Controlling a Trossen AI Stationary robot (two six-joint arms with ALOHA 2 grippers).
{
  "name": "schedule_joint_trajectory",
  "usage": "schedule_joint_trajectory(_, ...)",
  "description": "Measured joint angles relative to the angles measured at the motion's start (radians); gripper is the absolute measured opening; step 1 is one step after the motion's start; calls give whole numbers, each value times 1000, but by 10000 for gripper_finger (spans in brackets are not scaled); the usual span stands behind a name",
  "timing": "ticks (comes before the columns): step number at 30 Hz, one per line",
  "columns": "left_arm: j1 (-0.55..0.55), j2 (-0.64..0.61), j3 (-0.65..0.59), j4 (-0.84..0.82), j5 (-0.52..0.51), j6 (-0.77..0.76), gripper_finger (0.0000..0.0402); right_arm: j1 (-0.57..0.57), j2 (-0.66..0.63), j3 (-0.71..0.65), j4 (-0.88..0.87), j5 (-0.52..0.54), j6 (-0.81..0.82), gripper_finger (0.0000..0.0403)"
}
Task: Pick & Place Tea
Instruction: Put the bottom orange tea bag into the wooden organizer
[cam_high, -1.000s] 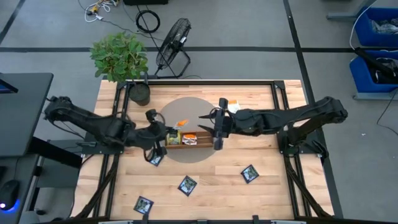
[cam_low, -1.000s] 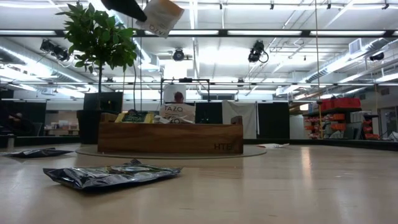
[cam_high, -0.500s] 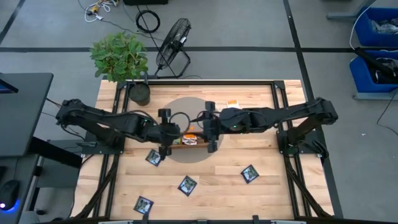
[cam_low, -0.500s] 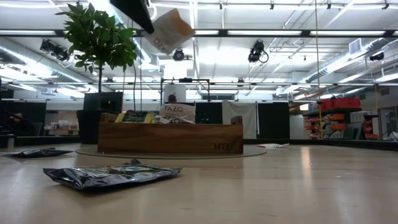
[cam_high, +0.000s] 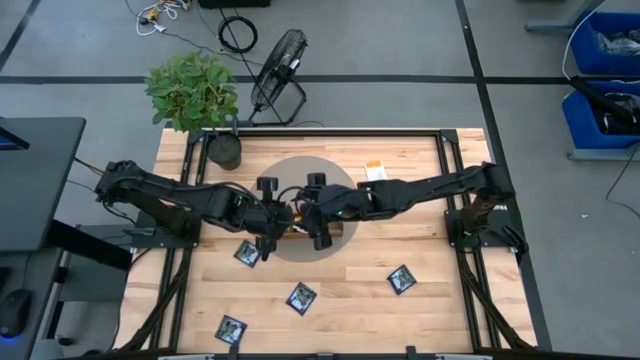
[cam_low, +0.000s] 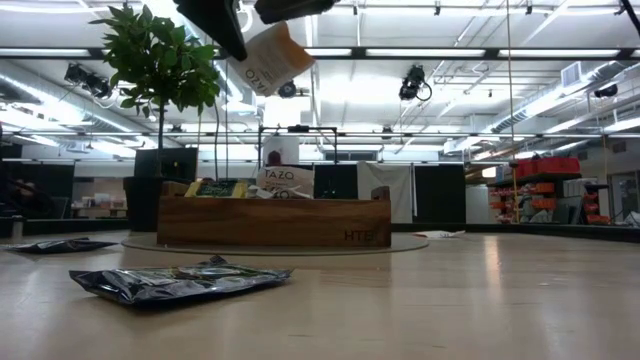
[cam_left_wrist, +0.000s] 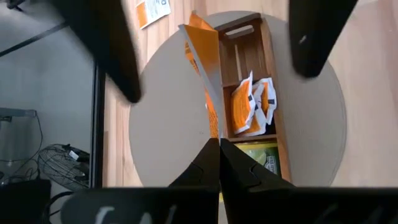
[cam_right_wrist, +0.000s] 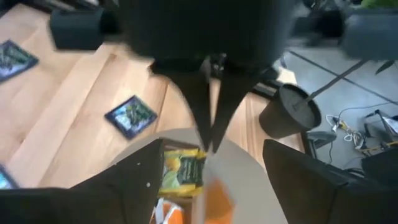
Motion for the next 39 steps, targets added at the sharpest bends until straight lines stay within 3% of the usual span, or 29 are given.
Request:
schedule_joint_trajectory(8, -3, 0, 0, 1, -3, 0, 1, -23, 4, 0, 5, -19, 15, 245)
schedule_joint_trajectory(13, -3, 0, 0, 2, -3, -2, 1, -49, 5, 0, -15, -134, 67, 221)
schedule_joint_trajectory(20, -3, 0, 0, 5, -3, -2, 2, -65, 4, 0, -14, -173, 79, 200)
schedule_joint_trajectory(39, -3, -1, -1, 8, 13, -3, 2, -71, 59, -2, -5, -173, 76, 150)
